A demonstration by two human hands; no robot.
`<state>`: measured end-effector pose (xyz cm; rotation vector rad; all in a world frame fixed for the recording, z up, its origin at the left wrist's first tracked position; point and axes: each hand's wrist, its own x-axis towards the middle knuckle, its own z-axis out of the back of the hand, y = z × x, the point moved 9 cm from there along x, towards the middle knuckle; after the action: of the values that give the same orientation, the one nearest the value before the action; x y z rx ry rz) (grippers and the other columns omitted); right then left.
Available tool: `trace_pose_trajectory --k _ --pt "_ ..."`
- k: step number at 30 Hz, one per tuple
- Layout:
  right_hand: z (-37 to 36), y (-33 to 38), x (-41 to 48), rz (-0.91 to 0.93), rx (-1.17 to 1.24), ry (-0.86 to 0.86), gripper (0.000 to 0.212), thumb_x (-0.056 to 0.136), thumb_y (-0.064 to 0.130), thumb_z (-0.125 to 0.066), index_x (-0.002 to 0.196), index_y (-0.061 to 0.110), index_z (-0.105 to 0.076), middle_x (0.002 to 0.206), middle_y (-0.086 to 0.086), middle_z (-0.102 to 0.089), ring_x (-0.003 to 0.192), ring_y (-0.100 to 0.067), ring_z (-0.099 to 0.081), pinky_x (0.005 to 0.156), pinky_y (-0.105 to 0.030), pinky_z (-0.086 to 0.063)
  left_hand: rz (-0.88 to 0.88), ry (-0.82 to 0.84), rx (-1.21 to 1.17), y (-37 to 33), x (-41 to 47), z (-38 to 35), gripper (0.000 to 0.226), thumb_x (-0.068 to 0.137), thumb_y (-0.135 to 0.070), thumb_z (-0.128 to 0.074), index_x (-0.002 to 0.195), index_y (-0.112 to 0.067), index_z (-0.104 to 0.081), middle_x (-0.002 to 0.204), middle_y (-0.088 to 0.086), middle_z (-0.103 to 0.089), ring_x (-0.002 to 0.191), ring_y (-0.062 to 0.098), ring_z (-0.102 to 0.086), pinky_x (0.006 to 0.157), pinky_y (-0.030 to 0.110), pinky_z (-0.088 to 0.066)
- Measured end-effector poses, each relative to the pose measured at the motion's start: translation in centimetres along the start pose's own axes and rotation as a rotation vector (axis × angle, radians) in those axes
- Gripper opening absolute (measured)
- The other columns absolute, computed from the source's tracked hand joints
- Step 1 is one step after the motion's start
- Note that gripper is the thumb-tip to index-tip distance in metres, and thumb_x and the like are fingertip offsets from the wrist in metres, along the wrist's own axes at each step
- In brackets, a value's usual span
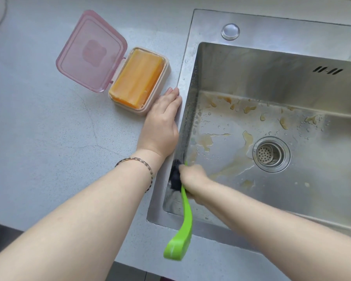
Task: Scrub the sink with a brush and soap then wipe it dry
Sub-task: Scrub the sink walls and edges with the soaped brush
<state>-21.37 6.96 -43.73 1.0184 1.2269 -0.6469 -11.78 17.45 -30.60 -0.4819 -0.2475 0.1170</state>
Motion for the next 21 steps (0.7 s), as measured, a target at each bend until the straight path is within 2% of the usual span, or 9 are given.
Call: trace_pose_trajectory --k 3,5,7,10,13,14,16,17,21 --pt "1.4 3.6 -0.2 0.143 0.074 -0.044 0.02 0.092 0.018 -0.043 0.079 0.007 -0.054 0.076 -0.011 -0.055 0.07 -0.026 -0.056 0.068 -0.031 -0.048 -0.002 -0.005 -0.011 0.1 0.2 -0.1 0.044 0.081 -0.001 -0.03 0.111 0.012 -0.06 0.122 0.026 -0.057 0.118 0.039 -0.052 0.105 0.031 -0.029" --pt "1.8 3.6 -0.3 0.193 0.058 -0.104 0.018 0.09 0.02 -0.045 0.075 0.012 -0.049 0.074 -0.008 -0.053 0.075 -0.028 -0.056 0.066 -0.03 -0.043 0.001 -0.001 -0.015 0.1 0.3 -0.1 0.044 0.081 -0.001 -0.031 0.112 0.012 -0.06 0.123 0.025 -0.057 0.119 0.039 -0.051 0.105 0.032 -0.03" --pt "0.4 0.2 -0.9 0.101 -0.052 -0.07 0.014 0.091 0.022 -0.045 0.086 0.01 -0.049 0.083 -0.012 -0.058 0.087 -0.032 -0.057 0.068 -0.029 -0.038 0.011 0.008 -0.014 0.1 0.1 0.0 0.045 0.082 -0.002 -0.03 0.114 0.011 -0.059 0.125 0.024 -0.056 0.121 0.037 -0.049 0.107 0.031 -0.028" --pt "0.9 1.7 -1.8 0.175 -0.028 -0.077 0.022 0.091 0.018 -0.043 0.07 0.012 -0.045 0.079 -0.015 -0.053 0.079 -0.027 -0.053 0.075 -0.026 -0.038 0.009 0.005 -0.015 0.3 0.0 -0.1 0.044 0.083 -0.003 -0.03 0.114 0.011 -0.059 0.125 0.024 -0.056 0.121 0.037 -0.049 0.107 0.029 -0.027" --pt "2.8 5.6 -2.9 0.339 0.094 -0.152 0.035 0.091 0.014 -0.041 0.058 0.017 -0.034 0.058 -0.005 -0.042 0.057 -0.021 -0.04 0.056 -0.025 -0.032 0.003 -0.002 -0.033 0.4 0.2 -0.1 0.041 0.084 -0.002 -0.033 0.112 0.012 -0.06 0.123 0.026 -0.056 0.12 0.039 -0.05 0.105 0.031 -0.03" --pt "2.6 4.9 -2.9 0.334 0.042 -0.15 0.034 0.092 0.015 -0.041 0.059 0.017 -0.035 0.059 -0.004 -0.042 0.06 -0.021 -0.041 0.055 -0.026 -0.032 0.011 0.003 -0.034 0.4 0.2 -0.2 0.041 0.084 -0.002 -0.033 0.112 0.011 -0.059 0.124 0.025 -0.056 0.12 0.038 -0.05 0.105 0.031 -0.029" --pt "1.0 1.4 -2.6 0.206 -0.074 -0.076 0.024 0.093 0.021 -0.042 0.07 0.015 -0.046 0.077 -0.01 -0.054 0.077 -0.026 -0.052 0.069 -0.028 -0.043 0.017 0.013 -0.022 0.3 0.0 -0.1 0.044 0.084 -0.004 -0.03 0.115 0.01 -0.059 0.126 0.023 -0.055 0.122 0.035 -0.048 0.107 0.028 -0.027" --pt "0.5 0.1 -2.4 0.149 -0.111 -0.055 0.018 0.093 0.022 -0.041 0.078 0.013 -0.048 0.084 -0.011 -0.054 0.082 -0.027 -0.051 0.074 -0.027 -0.041 0.023 0.013 -0.021 0.3 -0.1 0.0 0.046 0.085 -0.006 -0.028 0.116 0.01 -0.058 0.127 0.023 -0.054 0.123 0.035 -0.047 0.108 0.026 -0.026" --pt "1.8 3.2 -3.2 0.256 -0.005 -0.135 0.022 0.094 0.021 -0.038 0.075 0.014 -0.047 0.069 -0.004 -0.047 0.08 -0.026 -0.046 0.071 -0.028 -0.035 0.044 0.008 -0.02 0.2 -0.1 0.1 0.05 0.084 -0.009 -0.025 0.118 0.008 -0.057 0.13 0.021 -0.053 0.126 0.026 -0.043 0.108 0.021 -0.023"
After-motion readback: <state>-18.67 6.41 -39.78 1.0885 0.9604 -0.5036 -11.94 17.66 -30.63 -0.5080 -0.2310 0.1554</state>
